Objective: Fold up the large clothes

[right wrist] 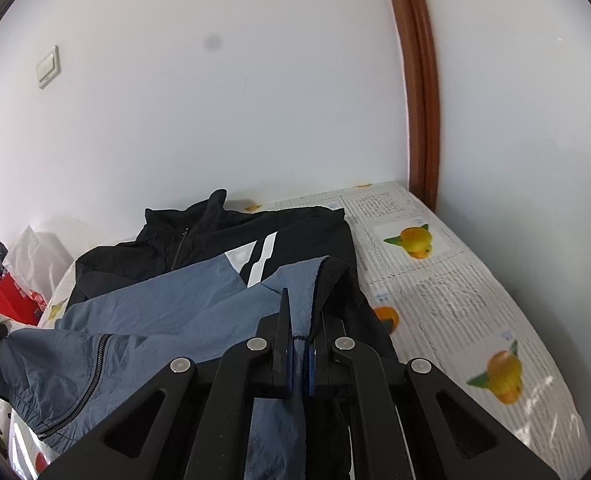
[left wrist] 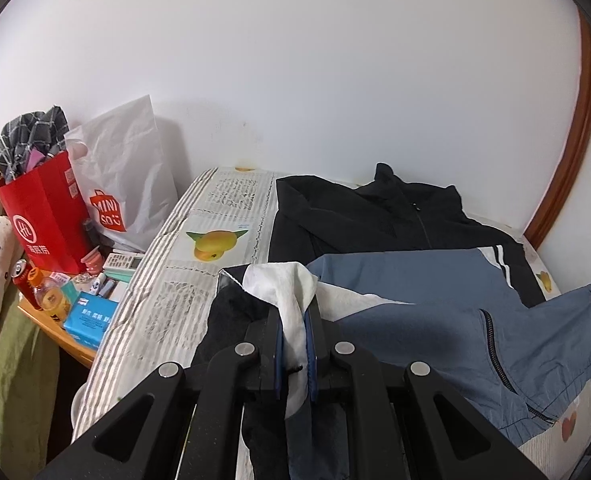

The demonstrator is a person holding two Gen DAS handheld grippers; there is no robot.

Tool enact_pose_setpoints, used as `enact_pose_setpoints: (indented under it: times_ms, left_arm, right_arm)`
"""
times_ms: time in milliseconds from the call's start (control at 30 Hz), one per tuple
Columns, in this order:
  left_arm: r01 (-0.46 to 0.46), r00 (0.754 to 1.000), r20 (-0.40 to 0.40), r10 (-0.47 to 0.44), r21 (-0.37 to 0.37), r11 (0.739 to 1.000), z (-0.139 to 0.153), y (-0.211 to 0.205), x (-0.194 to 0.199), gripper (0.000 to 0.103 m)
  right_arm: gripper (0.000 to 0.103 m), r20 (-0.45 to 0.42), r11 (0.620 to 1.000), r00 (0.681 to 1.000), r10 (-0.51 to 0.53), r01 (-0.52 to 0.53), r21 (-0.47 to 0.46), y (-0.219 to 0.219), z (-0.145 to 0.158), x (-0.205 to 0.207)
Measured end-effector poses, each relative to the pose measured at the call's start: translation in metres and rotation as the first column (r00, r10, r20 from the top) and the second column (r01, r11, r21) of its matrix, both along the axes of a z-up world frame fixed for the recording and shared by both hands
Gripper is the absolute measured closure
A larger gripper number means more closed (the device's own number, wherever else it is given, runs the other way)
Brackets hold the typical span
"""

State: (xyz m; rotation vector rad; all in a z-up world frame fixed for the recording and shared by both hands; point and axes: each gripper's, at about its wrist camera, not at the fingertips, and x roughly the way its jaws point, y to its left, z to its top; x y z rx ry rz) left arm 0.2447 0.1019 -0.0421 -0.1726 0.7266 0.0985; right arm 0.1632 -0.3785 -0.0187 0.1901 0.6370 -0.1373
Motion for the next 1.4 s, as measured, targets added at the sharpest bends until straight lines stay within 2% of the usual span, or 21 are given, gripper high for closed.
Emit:
enact_pose_setpoints:
  times_ms: [200,500,800,867,933,967,1000,1033,1100,1167,1267,1400]
  left_arm:
    - [-0.015,0.999,-0.048,0.015,-0.003,1.0,-0.018,0.003,0.03,0.093]
    - [-0.035,0.991,-0.128,0.036,0.007,0.999,-0.054,0.006,0.061,0.092]
    - [-0.033,0.987,-0.154,0.034,0.011,0.999,-0.064,0.006,0.071,0.088]
    - [-0.022,0.987,-0.156,0.023,0.007,1.0,-0.062,0.005,0.071,0.087]
    - [-0.007,0.987,-0.159,0.007,-0.003,1.0,-0.059,0.006,0.068,0.08]
    - [0.008,0.988,-0.155,-0.01,-0.017,1.0,-0.055,0.006,0.065,0.077]
    - [0.017,0.989,-0.15,-0.02,-0.021,1.0,-0.051,0.006,0.061,0.067]
    - [0.019,0.989,-0.144,-0.021,-0.016,1.0,-0.048,0.007,0.057,0.055]
    - [0.012,0.994,-0.111,-0.01,0.01,1.0,-0.039,0.009,0.045,0.048]
    - [0.008,0.995,-0.099,-0.007,0.01,1.0,-0.034,0.015,0.033,0.048]
    - [-0.011,0.994,-0.105,0.007,-0.037,0.999,-0.032,0.028,0.019,0.048]
    - [-0.043,0.992,-0.117,0.037,-0.048,0.998,-0.037,0.044,-0.004,0.048]
  right_arm:
    - [0.098,-0.045,1.0,0.999,-0.005,0.005,-0.013,-0.003,-0.016,0.034]
    - [0.098,-0.152,0.998,0.987,-0.041,0.035,-0.046,-0.005,-0.06,0.073]
    - [0.095,-0.246,0.994,0.966,-0.084,0.066,-0.083,-0.007,-0.097,0.093]
    - [0.088,-0.267,0.995,0.96,-0.081,0.061,-0.083,-0.006,-0.097,0.093]
    - [0.082,-0.287,0.997,0.956,-0.063,0.044,-0.07,-0.005,-0.093,0.09]
    - [0.075,-0.285,0.997,0.957,-0.051,0.033,-0.065,-0.004,-0.089,0.087]
    - [0.067,-0.276,0.998,0.96,-0.033,0.018,-0.058,-0.003,-0.084,0.08]
    - [0.063,-0.264,0.998,0.964,-0.019,0.005,-0.055,-0.001,-0.079,0.074]
    - [0.056,-0.231,0.998,0.973,-0.007,-0.008,-0.062,-0.001,-0.067,0.057]
    - [0.056,-0.212,0.997,0.977,-0.015,-0.001,-0.074,-0.004,-0.057,0.042]
    - [0.056,-0.199,0.997,0.979,-0.049,0.035,-0.075,-0.016,-0.048,0.023]
    - [0.056,-0.215,0.995,0.973,-0.089,0.079,-0.058,-0.035,-0.052,0.007]
